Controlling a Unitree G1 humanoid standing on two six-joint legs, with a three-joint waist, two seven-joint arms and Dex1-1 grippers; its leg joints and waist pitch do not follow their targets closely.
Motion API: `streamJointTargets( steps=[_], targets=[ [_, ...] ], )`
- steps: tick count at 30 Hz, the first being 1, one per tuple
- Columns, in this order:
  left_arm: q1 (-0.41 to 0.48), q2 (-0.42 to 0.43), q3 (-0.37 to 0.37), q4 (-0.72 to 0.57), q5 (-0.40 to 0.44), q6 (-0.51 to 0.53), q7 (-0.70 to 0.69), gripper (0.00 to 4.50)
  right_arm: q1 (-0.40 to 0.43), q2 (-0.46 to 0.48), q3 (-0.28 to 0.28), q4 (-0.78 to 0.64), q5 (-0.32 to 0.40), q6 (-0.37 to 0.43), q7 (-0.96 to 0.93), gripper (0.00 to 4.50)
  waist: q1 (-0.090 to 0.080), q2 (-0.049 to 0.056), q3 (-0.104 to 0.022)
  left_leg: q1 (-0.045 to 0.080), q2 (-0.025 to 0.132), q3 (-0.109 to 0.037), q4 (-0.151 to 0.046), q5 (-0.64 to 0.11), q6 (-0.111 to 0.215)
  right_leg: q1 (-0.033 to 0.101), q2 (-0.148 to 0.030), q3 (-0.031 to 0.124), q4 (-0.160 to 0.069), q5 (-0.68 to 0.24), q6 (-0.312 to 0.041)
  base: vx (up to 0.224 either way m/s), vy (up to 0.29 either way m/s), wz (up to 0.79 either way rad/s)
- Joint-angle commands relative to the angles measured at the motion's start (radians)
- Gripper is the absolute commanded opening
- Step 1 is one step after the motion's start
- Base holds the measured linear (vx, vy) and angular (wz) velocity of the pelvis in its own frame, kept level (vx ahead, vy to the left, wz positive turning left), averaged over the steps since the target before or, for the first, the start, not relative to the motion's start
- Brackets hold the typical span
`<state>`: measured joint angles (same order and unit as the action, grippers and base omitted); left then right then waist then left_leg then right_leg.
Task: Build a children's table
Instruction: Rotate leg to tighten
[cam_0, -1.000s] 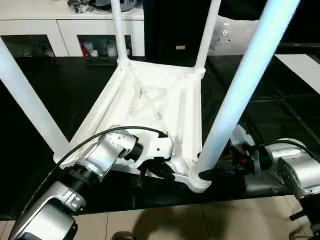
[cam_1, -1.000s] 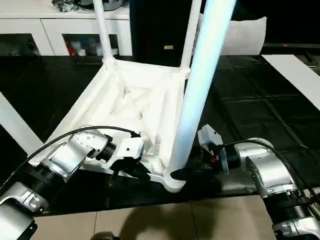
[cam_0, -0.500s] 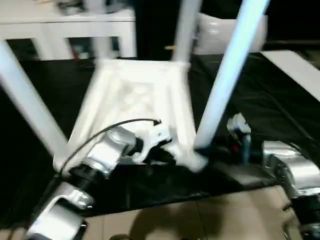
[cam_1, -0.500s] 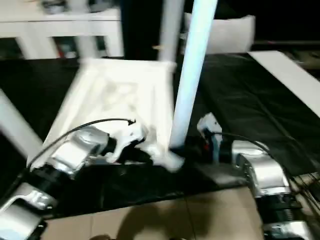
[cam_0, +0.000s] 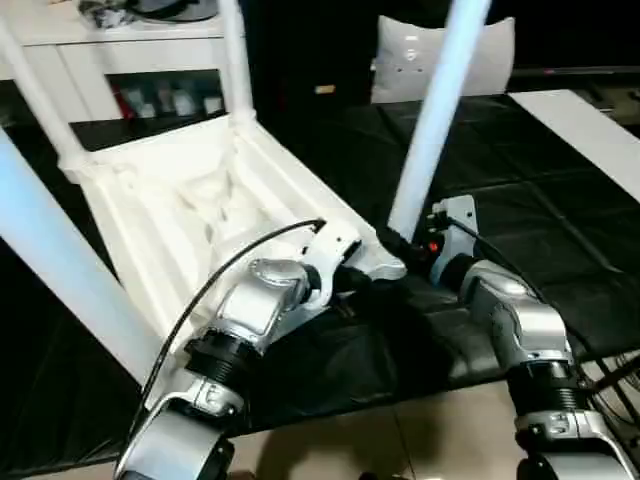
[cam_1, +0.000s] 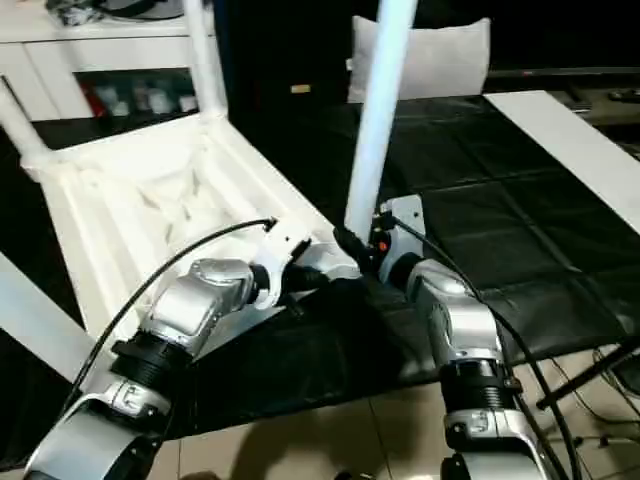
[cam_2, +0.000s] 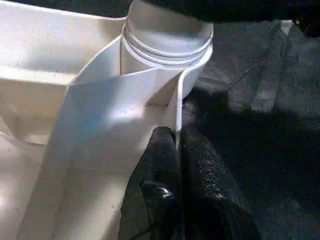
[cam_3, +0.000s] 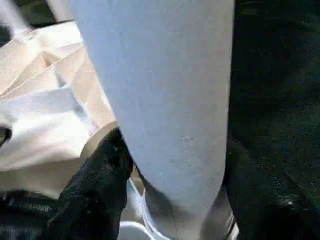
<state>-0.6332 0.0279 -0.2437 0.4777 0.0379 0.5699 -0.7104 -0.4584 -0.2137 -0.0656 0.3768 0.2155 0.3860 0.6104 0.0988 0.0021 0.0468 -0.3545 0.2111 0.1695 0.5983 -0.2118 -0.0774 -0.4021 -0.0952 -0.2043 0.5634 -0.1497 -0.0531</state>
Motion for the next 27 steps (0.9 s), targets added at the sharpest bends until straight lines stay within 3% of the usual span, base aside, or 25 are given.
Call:
streamJointTargets(
  steps=[1,5,9,11,12,14,17,22,27],
  targets=[
    [-0.007,-0.011,-0.020,-0.055,-0.033,-0.073,-0.073,0.00,0.024,-0.019,0.052,-0.017,0.010,-0.007,0.093,3.14,0.011,-0.016,-0.082,-0.004,0.030,-0.009,-0.050,0.022,0.128,0.078,-0.078,0.079,-0.050,-0.193,-0.062,0.000,0.000,0.00],
    [-0.001,0.045,-0.050,-0.048,-0.017,-0.126,-0.139,0.00,0.047,-0.100,0.038,-0.046,0.045,-0.043,0.209,3.44,0.020,-0.014,-0.077,-0.001,0.030,-0.005,-0.053,-0.014,0.123,0.076,-0.078,0.079,-0.059,-0.250,-0.052,0.000,0.000,0.00],
    [0.002,0.126,-0.100,-0.034,0.000,-0.211,-0.255,0.00,0.078,-0.205,0.029,-0.107,0.083,-0.064,0.372,3.64,0.034,-0.015,-0.073,0.001,0.030,-0.006,-0.055,-0.054,0.117,0.075,-0.077,0.080,-0.063,-0.290,-0.025,0.000,0.000,0.00],
    [0.004,0.173,-0.130,-0.037,-0.004,-0.266,-0.343,0.00,0.092,-0.264,0.044,-0.120,0.073,-0.100,0.451,3.97,0.037,-0.016,-0.072,0.006,0.029,-0.004,-0.055,-0.084,0.097,0.071,-0.077,0.078,-0.072,-0.348,-0.001,0.000,0.000,0.00],
    [0.003,0.192,-0.142,-0.039,-0.007,-0.290,-0.385,0.00,0.100,-0.295,0.059,-0.121,0.060,-0.143,0.495,3.97,0.045,-0.015,-0.072,0.012,0.029,-0.003,-0.056,-0.096,0.089,0.066,-0.079,0.078,-0.075,-0.370,0.001,0.000,0.000,0.00],
    [-0.001,0.231,-0.173,-0.040,-0.006,-0.342,-0.465,0.00,0.109,-0.349,0.088,-0.129,0.061,-0.183,0.597,3.97,0.050,-0.015,-0.073,0.012,0.029,-0.002,-0.055,-0.096,0.089,0.066,-0.076,0.080,-0.071,-0.356,-0.007,0.000,0.000,0.00],
    [-0.002,0.250,-0.190,-0.040,-0.006,-0.370,-0.506,0.00,0.111,-0.370,0.101,-0.137,0.070,-0.179,0.645,3.97,0.056,-0.015,-0.075,0.007,0.034,-0.005,-0.055,-0.084,0.097,0.068,-0.076,0.080,-0.063,-0.327,-0.023,0.000,0.000,0.00],
    [-0.007,0.294,-0.242,-0.047,0.001,-0.442,-0.607,0.00,0.115,-0.408,0.146,-0.153,0.086,-0.168,0.763,3.50,0.069,-0.016,-0.077,0.005,0.036,-0.005,-0.054,-0.076,0.103,0.069,-0.078,0.082,-0.059,-0.313,-0.035,0.000,0.000,0.00],
    [-0.001,0.308,-0.262,-0.088,-0.017,-0.459,-0.689,0.00,0.108,-0.415,0.204,-0.150,0.083,-0.168,0.840,3.09,0.070,-0.016,-0.075,0.005,0.034,-0.004,-0.055,-0.096,0.085,0.068,-0.078,0.079,-0.065,-0.359,-0.025,0.000,0.000,0.00]
  ],
)
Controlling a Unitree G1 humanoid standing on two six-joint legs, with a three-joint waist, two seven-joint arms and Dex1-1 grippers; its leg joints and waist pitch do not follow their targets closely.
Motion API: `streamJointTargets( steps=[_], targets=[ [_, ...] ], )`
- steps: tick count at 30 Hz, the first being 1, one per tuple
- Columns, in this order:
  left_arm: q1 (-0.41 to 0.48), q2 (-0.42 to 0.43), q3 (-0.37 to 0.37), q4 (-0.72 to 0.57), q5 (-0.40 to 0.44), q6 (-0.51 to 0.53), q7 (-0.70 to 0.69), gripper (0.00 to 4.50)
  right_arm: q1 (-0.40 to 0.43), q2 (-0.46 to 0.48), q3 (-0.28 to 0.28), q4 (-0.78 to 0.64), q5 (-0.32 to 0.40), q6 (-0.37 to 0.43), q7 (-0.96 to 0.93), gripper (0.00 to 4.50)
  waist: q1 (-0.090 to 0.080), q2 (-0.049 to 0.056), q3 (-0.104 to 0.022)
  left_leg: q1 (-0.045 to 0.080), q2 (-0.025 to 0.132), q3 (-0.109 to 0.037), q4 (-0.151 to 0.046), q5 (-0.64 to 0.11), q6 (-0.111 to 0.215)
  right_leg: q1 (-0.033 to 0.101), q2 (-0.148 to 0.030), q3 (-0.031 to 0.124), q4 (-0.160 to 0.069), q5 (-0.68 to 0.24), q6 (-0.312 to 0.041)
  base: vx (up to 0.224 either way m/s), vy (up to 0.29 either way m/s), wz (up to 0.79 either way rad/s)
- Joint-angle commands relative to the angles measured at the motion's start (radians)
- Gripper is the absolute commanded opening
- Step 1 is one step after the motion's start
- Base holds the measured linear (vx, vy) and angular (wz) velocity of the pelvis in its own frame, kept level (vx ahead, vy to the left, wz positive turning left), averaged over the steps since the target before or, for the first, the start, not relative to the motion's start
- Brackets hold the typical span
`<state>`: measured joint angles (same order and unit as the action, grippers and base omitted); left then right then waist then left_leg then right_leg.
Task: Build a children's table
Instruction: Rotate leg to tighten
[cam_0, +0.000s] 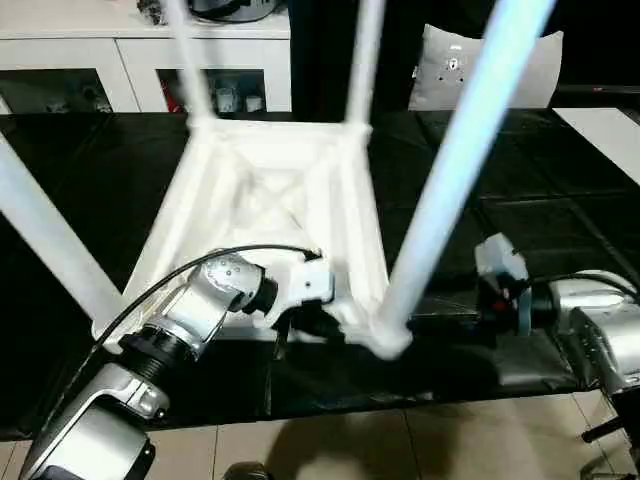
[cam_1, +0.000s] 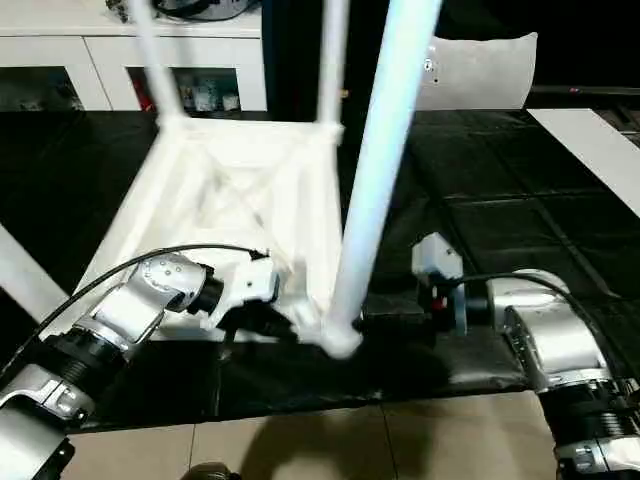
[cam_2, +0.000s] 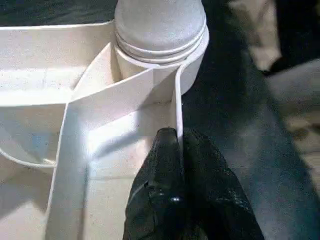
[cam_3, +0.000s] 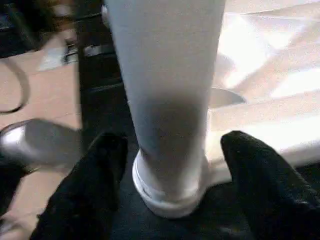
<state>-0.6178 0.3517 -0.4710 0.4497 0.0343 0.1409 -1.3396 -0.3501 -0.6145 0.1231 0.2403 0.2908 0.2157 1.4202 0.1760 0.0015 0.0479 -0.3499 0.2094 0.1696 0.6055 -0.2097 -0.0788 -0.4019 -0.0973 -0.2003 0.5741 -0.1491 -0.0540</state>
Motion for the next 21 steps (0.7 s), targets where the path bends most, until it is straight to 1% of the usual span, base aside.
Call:
streamJointTargets(
  steps=[1,4,6,7,8,9,11,15,16,17,18,19,20,21],
  targets=[
    [-0.017,-0.017,-0.036,-0.061,-0.014,-0.029,-0.062,0.00,0.000,-0.014,0.022,-0.014,0.006,0.005,0.037,2.98,-0.008,-0.017,-0.076,-0.001,0.036,-0.004,-0.062,-0.096,0.086,0.069,-0.076,0.075,-0.076,-0.359,-0.024,0.000,0.000,0.00],
    [-0.024,-0.019,-0.037,-0.050,-0.013,-0.037,-0.061,0.00,-0.003,-0.010,0.037,-0.013,0.006,0.009,0.050,2.73,-0.009,-0.018,-0.075,-0.001,0.034,-0.005,-0.061,-0.103,0.081,0.068,-0.075,0.074,-0.078,-0.374,-0.016,0.000,0.000,0.00],
    [-0.028,-0.019,-0.037,-0.042,-0.013,-0.044,-0.062,0.00,-0.006,-0.009,0.044,-0.007,0.002,0.003,0.057,2.50,-0.011,-0.019,-0.074,-0.003,0.032,-0.005,-0.061,-0.109,0.077,0.070,-0.074,0.072,-0.081,-0.392,-0.002,0.000,0.000,0.00],
    [-0.029,-0.018,-0.037,-0.040,-0.014,-0.046,-0.063,0.00,-0.007,-0.007,0.045,-0.005,0.003,0.004,0.059,2.50,-0.012,-0.020,-0.075,-0.003,0.031,-0.004,-0.060,-0.109,0.077,0.070,-0.073,0.071,-0.082,-0.395,0.003,0.000,0.000,0.00],
    [-0.029,-0.018,-0.037,-0.038,-0.015,-0.047,-0.065,0.00,-0.009,-0.006,0.045,-0.003,0.004,0.005,0.060,2.33,-0.012,-0.020,-0.075,-0.003,0.029,-0.004,-0.060,-0.108,0.076,0.069,-0.073,0.071,-0.083,-0.398,0.008,0.000,0.000,0.00],
    [-0.029,-0.017,-0.034,-0.038,-0.015,-0.042,-0.064,0.00,-0.010,-0.005,0.046,-0.003,0.011,0.009,0.069,2.33,-0.014,-0.020,-0.075,-0.005,0.028,-0.004,-0.060,-0.106,0.076,0.070,-0.071,0.070,-0.083,-0.402,0.015,0.000,0.000,0.00],
    [-0.028,-0.017,-0.027,-0.036,-0.015,-0.033,-0.058,0.00,-0.009,-0.004,0.045,-0.006,0.024,0.020,0.077,2.11,-0.014,-0.020,-0.075,-0.004,0.027,-0.003,-0.059,-0.101,0.075,0.069,-0.070,0.069,-0.084,-0.405,0.022,0.000,0.000,0.00],
    [-0.020,-0.021,-0.004,-0.035,-0.025,0.004,-0.028,0.00,0.001,0.001,0.031,-0.032,0.063,0.065,0.075,1.98,-0.014,-0.019,-0.076,-0.004,0.030,-0.004,-0.059,-0.099,0.078,0.069,-0.070,0.069,-0.083,-0.393,0.015,0.000,0.000,0.00],
    [-0.018,-0.025,0.004,-0.037,-0.030,0.026,-0.018,0.00,0.005,0.003,0.026,-0.041,0.073,0.077,0.072,1.98,-0.014,-0.019,-0.076,-0.003,0.030,-0.004,-0.059,-0.100,0.077,0.068,-0.070,0.069,-0.083,-0.394,0.015,0.000,0.000,0.00],
    [-0.015,-0.032,0.018,-0.040,-0.039,0.071,0.005,0.00,0.013,0.011,0.015,-0.058,0.090,0.099,0.059,1.97,-0.014,-0.019,-0.075,-0.003,0.029,-0.004,-0.059,-0.103,0.076,0.068,-0.070,0.068,-0.085,-0.403,0.016,0.000,0.000,0.00],
    [-0.014,-0.032,0.019,-0.040,-0.039,0.073,0.007,0.00,0.013,0.011,0.014,-0.059,0.091,0.100,0.058,1.95,-0.013,-0.019,-0.074,-0.001,0.030,-0.004,-0.060,-0.105,0.073,0.067,-0.071,0.069,-0.087,-0.409,0.017,0.000,0.000,0.00],
    [-0.013,-0.044,0.037,-0.038,-0.038,0.114,0.050,0.00,0.015,0.035,0.000,-0.074,0.086,0.142,-0.017,1.94,-0.014,-0.020,-0.074,-0.003,0.030,-0.004,-0.060,-0.105,0.072,0.068,-0.071,0.068,-0.086,-0.411,0.018,0.000,0.000,0.00],
    [-0.013,-0.070,0.070,-0.031,-0.039,0.174,0.131,0.00,0.009,0.080,-0.015,-0.079,0.064,0.204,-0.143,1.94,-0.017,-0.016,-0.072,-0.002,0.031,-0.006,-0.062,-0.102,0.064,0.066,-0.069,0.068,-0.087,-0.410,0.019,0.000,0.000,0.00],
    [-0.013,-0.089,0.090,-0.029,-0.043,0.207,0.174,0.00,0.000,0.110,-0.018,-0.069,0.039,0.223,-0.216,1.94,-0.022,-0.017,-0.071,0.001,0.029,-0.007,-0.061,-0.107,0.050,0.065,-0.069,0.063,-0.092,-0.426,0.022,0.000,0.000,0.00]
  ],
)
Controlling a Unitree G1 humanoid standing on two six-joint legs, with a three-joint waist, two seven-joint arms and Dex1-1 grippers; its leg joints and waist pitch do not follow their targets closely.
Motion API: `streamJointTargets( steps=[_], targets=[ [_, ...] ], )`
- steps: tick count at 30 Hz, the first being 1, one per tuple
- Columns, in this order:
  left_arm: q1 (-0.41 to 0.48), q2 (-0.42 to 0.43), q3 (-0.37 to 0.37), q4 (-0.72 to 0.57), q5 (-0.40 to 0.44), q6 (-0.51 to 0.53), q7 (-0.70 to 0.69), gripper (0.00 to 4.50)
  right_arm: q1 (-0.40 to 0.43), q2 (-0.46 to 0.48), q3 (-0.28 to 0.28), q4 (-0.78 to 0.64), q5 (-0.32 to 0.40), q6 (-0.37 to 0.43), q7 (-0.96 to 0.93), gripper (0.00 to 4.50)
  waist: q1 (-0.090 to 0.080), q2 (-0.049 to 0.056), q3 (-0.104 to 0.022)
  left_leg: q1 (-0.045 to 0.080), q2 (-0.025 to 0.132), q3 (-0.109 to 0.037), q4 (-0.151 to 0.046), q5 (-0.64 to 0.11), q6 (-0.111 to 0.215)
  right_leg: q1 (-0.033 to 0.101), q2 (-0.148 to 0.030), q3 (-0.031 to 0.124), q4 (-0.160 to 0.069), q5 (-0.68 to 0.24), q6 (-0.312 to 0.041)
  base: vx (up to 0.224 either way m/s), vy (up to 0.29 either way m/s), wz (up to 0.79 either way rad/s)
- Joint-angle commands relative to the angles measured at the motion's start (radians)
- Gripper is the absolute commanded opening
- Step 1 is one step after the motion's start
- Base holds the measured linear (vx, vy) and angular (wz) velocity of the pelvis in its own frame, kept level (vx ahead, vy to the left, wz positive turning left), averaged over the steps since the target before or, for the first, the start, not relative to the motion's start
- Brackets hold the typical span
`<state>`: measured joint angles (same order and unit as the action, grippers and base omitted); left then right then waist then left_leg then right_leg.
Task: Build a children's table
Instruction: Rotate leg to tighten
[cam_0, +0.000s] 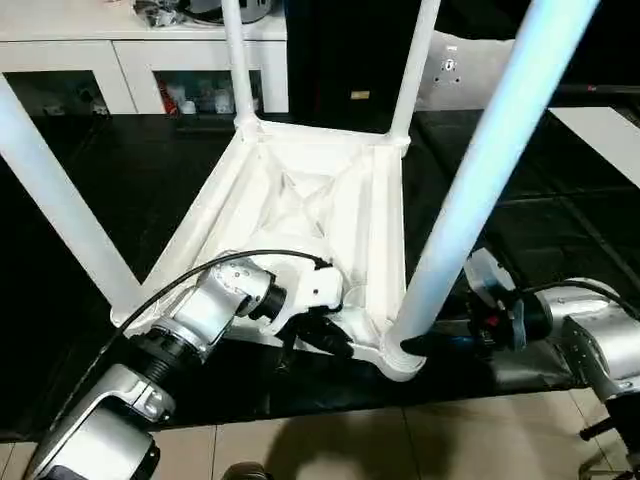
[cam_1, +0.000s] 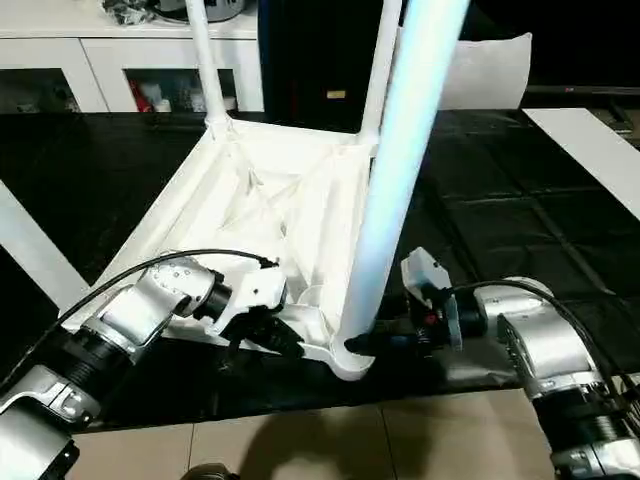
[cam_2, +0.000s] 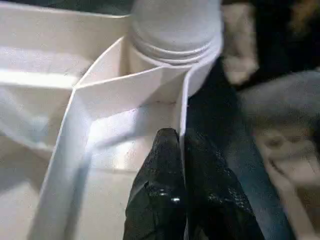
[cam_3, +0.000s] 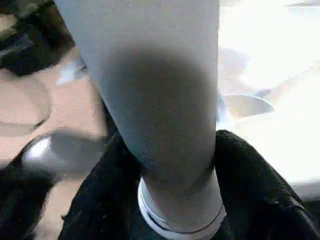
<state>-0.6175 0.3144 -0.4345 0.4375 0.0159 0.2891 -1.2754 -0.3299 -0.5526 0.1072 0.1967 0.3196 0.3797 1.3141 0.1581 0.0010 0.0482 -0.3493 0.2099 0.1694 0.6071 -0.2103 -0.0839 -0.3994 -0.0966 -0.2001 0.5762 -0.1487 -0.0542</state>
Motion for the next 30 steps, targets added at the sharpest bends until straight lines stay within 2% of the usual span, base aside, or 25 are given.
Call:
streamJointTargets(
  steps=[1,2,4,5,7,8,12,13,14,16,18,21,22,24,27,30],
  targets=[
    [-0.014,-0.056,0.057,-0.017,-0.026,0.065,0.118,0.00,-0.023,0.055,-0.002,-0.022,0.003,0.060,-0.124,1.94,-0.008,-0.018,-0.071,0.000,0.025,-0.005,-0.061,-0.109,0.046,0.062,-0.070,0.061,-0.097,-0.441,0.028,0.000,0.000,0.00],
    [-0.012,-0.080,0.075,-0.023,-0.031,0.100,0.160,0.00,-0.038,0.094,-0.007,0.002,-0.026,0.069,-0.204,1.94,-0.018,-0.023,-0.071,-0.007,0.016,-0.005,-0.059,-0.118,0.039,0.070,-0.070,0.052,-0.101,-0.471,0.055,0.000,0.000,0.00],
    [-0.012,-0.097,0.086,-0.027,-0.035,0.120,0.189,0.00,-0.048,0.120,-0.011,0.018,-0.041,0.082,-0.258,1.94,-0.035,-0.020,-0.073,-0.010,0.014,-0.006,-0.057,-0.122,0.038,0.069,-0.068,0.048,-0.106,-0.478,0.076,0.000,0.000,0.00],
    [-0.013,-0.118,0.098,-0.030,-0.042,0.146,0.217,0.00,-0.063,0.150,-0.017,0.040,-0.050,0.098,-0.316,1.94,-0.048,-0.025,-0.073,-0.011,0.010,-0.006,-0.055,-0.126,0.044,0.070,-0.067,0.045,-0.109,-0.479,0.086,0.000,0.000,0.00],
    [-0.021,-0.174,0.123,-0.022,-0.043,0.190,0.302,0.00,-0.099,0.234,-0.037,0.094,-0.078,0.128,-0.472,1.94,-0.064,-0.023,-0.074,-0.016,0.008,-0.006,-0.053,-0.118,0.052,0.070,-0.065,0.045,-0.107,-0.464,0.083,0.000,0.000,0.00],
    [-0.033,-0.223,0.143,-0.002,-0.040,0.220,0.377,0.00,-0.127,0.302,-0.059,0.141,-0.094,0.143,-0.593,1.93,-0.078,-0.022,-0.074,-0.018,0.007,-0.007,-0.051,-0.113,0.051,0.068,-0.064,0.040,-0.109,-0.460,0.076,0.000,0.000,0.00],
    [-0.061,-0.304,0.182,0.056,-0.021,0.223,0.531,0.00,-0.168,0.405,-0.098,0.221,-0.128,0.130,-0.794,1.93,-0.089,-0.017,-0.077,-0.014,0.010,-0.009,-0.054,-0.095,0.060,0.068,-0.065,0.045,-0.106,-0.432,0.062,0.000,0.000,0.00],
    [-0.069,-0.321,0.194,0.074,-0.018,0.213,0.570,0.00,-0.176,0.424,-0.104,0.242,-0.139,0.116,-0.835,1.93,-0.090,-0.017,-0.079,-0.013,0.012,-0.010,-0.055,-0.087,0.062,0.068,-0.065,0.047,-0.104,-0.419,0.056,0.000,0.000,0.00],
    [-0.083,-0.342,0.196,0.103,0.001,0.191,0.632,0.00,-0.188,0.453,-0.110,0.278,-0.148,0.048,-0.872,2.28,-0.087,-0.015,-0.080,-0.011,0.016,-0.011,-0.057,-0.077,0.065,0.068,-0.067,0.050,-0.101,-0.396,0.043,0.000,0.000,0.00],
    [-0.085,-0.352,0.197,0.106,0.006,0.187,0.651,0.00,-0.192,0.458,-0.106,0.288,-0.156,-0.001,-0.869,2.28,-0.084,-0.016,-0.081,-0.011,0.018,-0.009,-0.058,-0.068,0.073,0.068,-0.070,0.055,-0.095,-0.368,0.027,0.000,0.000,0.00],
    [-0.080,-0.351,0.191,0.093,0.014,0.194,0.642,0.00,-0.191,0.462,-0.123,0.280,-0.146,0.000,-0.857,2.28,-0.076,-0.016,-0.081,-0.010,0.028,-0.011,-0.061,-0.044,0.090,0.069,-0.073,0.064,-0.082,-0.309,-0.005,0.000,0.000,0.00],
    [-0.067,-0.327,0.167,0.080,0.031,0.177,0.605,0.00,-0.177,0.443,-0.141,0.244,-0.121,-0.004,-0.795,2.28,-0.065,-0.018,-0.081,-0.009,0.029,-0.009,-0.061,-0.033,0.104,0.072,-0.077,0.071,-0.076,-0.276,-0.025,0.000,0.000,0.00],
    [-0.065,-0.320,0.164,0.083,0.032,0.166,0.597,0.00,-0.170,0.429,-0.140,0.229,-0.115,0.000,-0.773,2.28,-0.062,-0.018,-0.080,-0.008,0.029,-0.008,-0.062,-0.034,0.105,0.071,-0.078,0.072,-0.076,-0.277,-0.028,0.000,0.000,0.00],
    [-0.066,-0.309,0.158,0.092,0.034,0.153,0.587,0.00,-0.159,0.402,-0.138,0.217,-0.107,-0.004,-0.738,2.65,-0.057,-0.018,-0.078,-0.006,0.029,-0.006,-0.063,-0.042,0.102,0.071,-0.078,0.072,-0.078,-0.293,-0.032,0.000,0.000,0.00],
    [-0.064,-0.271,0.131,0.103,0.047,0.111,0.540,0.00,-0.140,0.330,-0.138,0.205,-0.088,-0.024,-0.639,2.65,-0.048,-0.021,-0.077,-0.004,0.025,-0.003,-0.063,-0.065,0.100,0.072,-0.077,0.072,-0.087,-0.341,-0.005,0.000,0.000,0.00],
    [-0.052,-0.212,0.097,0.099,0.052,0.060,0.438,0.00,-0.110,0.230,-0.139,0.172,-0.065,-0.040,-0.491,2.68,-0.038,-0.022,-0.077,-0.002,0.028,-0.003,-0.063,-0.066,0.098,0.070,-0.076,0.073,-0.085,-0.342,0.002,0.000,0.000,0.00]
  ],
)
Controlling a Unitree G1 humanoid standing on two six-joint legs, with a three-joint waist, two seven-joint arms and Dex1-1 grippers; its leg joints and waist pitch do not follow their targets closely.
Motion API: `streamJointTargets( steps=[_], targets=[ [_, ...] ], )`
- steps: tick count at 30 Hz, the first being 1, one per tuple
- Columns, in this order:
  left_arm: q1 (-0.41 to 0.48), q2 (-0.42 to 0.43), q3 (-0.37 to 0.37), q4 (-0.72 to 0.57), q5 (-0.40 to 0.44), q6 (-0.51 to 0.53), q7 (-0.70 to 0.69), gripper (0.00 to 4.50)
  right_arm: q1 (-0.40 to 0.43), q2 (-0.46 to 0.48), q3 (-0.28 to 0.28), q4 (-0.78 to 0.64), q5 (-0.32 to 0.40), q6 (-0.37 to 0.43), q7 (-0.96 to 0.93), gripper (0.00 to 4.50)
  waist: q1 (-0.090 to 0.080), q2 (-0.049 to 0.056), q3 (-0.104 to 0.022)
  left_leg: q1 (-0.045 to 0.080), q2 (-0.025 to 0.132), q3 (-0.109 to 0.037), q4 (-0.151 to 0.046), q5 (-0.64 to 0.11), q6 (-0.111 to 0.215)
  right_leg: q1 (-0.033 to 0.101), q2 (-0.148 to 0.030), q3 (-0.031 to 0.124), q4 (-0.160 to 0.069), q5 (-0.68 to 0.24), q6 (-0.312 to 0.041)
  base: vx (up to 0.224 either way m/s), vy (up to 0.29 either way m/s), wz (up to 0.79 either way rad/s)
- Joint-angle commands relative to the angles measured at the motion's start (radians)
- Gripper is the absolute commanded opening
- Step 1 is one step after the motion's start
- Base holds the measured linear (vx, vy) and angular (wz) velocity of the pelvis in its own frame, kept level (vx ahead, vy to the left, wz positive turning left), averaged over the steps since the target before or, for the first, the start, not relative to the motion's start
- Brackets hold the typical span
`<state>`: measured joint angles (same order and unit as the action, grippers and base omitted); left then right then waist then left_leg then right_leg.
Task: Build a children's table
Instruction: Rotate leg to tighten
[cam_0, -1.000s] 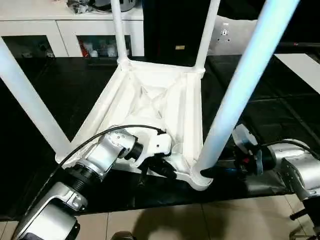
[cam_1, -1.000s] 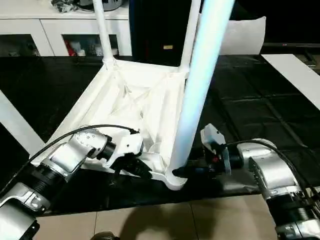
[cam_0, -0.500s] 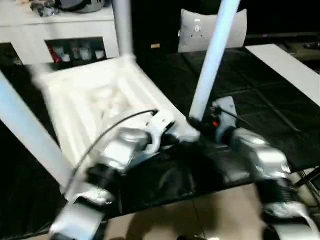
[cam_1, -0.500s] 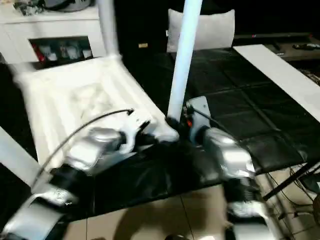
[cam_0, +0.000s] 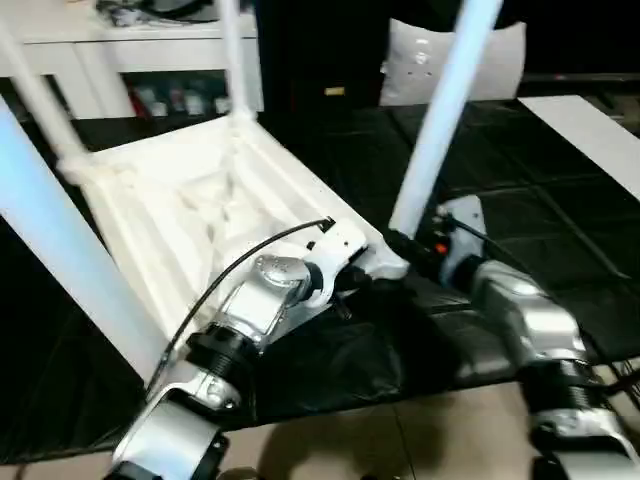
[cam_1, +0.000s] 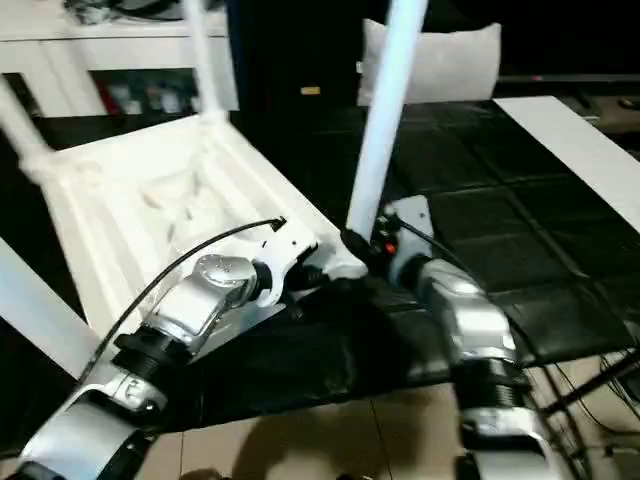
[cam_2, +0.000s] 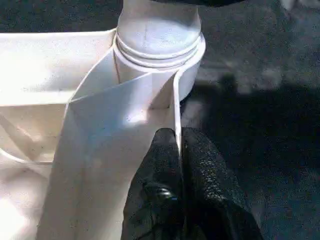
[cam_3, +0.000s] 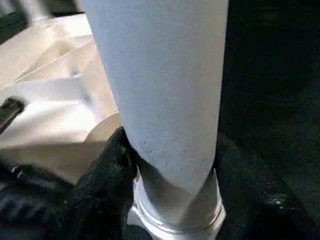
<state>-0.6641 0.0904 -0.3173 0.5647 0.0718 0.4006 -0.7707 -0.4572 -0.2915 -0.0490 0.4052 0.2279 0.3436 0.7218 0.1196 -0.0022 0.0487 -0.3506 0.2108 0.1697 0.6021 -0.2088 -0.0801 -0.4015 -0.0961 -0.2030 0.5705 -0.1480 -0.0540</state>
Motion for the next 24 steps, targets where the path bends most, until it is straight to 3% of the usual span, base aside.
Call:
streamJointTargets(
  steps=[1,4,7,10,12,14,18,21,24],
  targets=[
    [-0.002,0.031,-0.029,-0.032,-0.005,-0.064,-0.103,0.00,0.031,-0.066,0.021,-0.059,0.038,0.000,0.162,2.78,0.003,-0.018,-0.078,-0.001,0.026,-0.004,-0.058,-0.070,0.097,0.073,-0.076,0.075,-0.079,-0.342,0.003,0.000,0.000,0.00],
    [0.009,0.099,-0.070,-0.053,-0.010,-0.124,-0.245,0.00,0.076,-0.172,0.030,-0.138,0.093,0.044,0.346,3.11,0.021,-0.022,-0.077,-0.001,0.031,-0.004,-0.059,-0.071,0.105,0.072,-0.076,0.078,-0.075,-0.333,0.012,0.000,0.000,0.00],
    [0.014,0.126,-0.090,-0.066,-0.017,-0.145,-0.307,0.00,0.088,-0.208,0.039,-0.166,0.106,0.056,0.389,3.30,0.023,-0.021,-0.076,-0.001,0.031,-0.005,-0.060,-0.075,0.098,0.071,-0.076,0.076,-0.077,-0.351,0.016,0.000,0.000,0.00],
    [0.017,0.173,-0.126,-0.082,-0.030,-0.212,-0.418,0.00,0.099,-0.271,0.069,-0.176,0.093,0.018,0.471,3.49,0.027,-0.017,-0.076,0.001,0.029,-0.004,-0.059,-0.084,0.085,0.069,-0.077,0.074,-0.081,-0.376,0.012,0.000,0.000,0.00],
    [0.020,0.199,-0.145,-0.098,-0.043,-0.241,-0.500,0.00,0.104,-0.314,0.098,-0.179,0.070,-0.033,0.533,3.57,0.033,-0.014,-0.078,0.003,0.033,-0.004,-0.058,-0.086,0.085,0.068,-0.079,0.078,-0.076,-0.359,0.002,0.000,0.000,0.00],
    [0.019,0.218,-0.167,-0.107,-0.039,-0.263,-0.550,0.00,0.111,-0.343,0.120,-0.193,0.076,-0.036,0.609,3.57,0.037,-0.016,-0.077,0.002,0.034,-0.004,-0.058,-0.084,0.089,0.068,-0.077,0.077,-0.073,-0.342,-0.009,0.000,0.000,0.00],
    [0.017,0.235,-0.194,-0.115,-0.030,-0.287,-0.601,0.00,0.108,-0.358,0.153,-0.189,0.065,-0.059,0.665,3.23,0.048,-0.019,-0.077,0.002,0.035,-0.004,-0.058,-0.085,0.088,0.068,-0.078,0.077,-0.072,-0.348,-0.018,0.000,0.000,0.00],
    [0.014,0.235,-0.198,-0.115,-0.030,-0.298,-0.617,0.00,0.101,-0.355,0.173,-0.182,0.061,-0.072,0.682,2.84,0.047,-0.021,-0.076,0.001,0.035,-0.004,-0.059,-0.088,0.082,0.069,-0.078,0.076,-0.074,-0.360,-0.016,0.000,0.000,0.00],
    [0.007,0.230,-0.201,-0.111,-0.034,-0.300,-0.623,0.00,0.095,-0.336,0.210,-0.186,0.070,-0.082,0.708,2.74,0.045,-0.021,-0.076,0.000,0.031,-0.004,-0.058,-0.098,0.078,0.069,-0.077,0.073,-0.079,-0.388,-0.001,0.000,0.000,0.00]
  ],
)
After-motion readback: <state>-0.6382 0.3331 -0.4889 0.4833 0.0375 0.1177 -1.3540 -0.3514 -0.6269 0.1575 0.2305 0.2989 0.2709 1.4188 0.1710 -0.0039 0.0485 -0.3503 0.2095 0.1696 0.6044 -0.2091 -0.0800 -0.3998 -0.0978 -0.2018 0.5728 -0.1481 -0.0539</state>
